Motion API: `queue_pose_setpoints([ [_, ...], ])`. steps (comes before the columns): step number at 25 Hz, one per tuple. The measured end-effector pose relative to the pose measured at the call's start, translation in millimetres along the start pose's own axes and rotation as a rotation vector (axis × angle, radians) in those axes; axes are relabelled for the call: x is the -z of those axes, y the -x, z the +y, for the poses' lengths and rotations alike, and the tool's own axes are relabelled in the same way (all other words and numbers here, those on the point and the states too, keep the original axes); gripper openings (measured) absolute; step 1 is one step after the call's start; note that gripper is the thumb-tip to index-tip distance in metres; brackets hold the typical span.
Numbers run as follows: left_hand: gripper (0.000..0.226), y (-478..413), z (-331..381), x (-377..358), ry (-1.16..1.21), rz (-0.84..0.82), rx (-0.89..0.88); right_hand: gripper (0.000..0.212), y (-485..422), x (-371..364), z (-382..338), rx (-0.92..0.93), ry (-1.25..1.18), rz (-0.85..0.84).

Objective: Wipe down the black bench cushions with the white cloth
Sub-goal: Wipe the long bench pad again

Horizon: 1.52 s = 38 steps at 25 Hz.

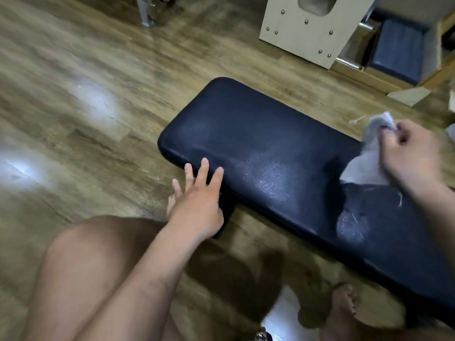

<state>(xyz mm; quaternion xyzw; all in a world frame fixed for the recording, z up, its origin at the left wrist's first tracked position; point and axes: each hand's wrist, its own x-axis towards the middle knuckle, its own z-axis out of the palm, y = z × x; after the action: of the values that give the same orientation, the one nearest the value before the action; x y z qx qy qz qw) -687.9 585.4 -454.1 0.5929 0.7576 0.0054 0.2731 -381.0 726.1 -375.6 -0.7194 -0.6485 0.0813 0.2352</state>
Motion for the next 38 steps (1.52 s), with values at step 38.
queue_pose_setpoints([
  [38,0.074,10,19,37,-0.195,-0.019,-0.123,0.019,23,-160,-243,0.498,-0.242,-0.264],
])
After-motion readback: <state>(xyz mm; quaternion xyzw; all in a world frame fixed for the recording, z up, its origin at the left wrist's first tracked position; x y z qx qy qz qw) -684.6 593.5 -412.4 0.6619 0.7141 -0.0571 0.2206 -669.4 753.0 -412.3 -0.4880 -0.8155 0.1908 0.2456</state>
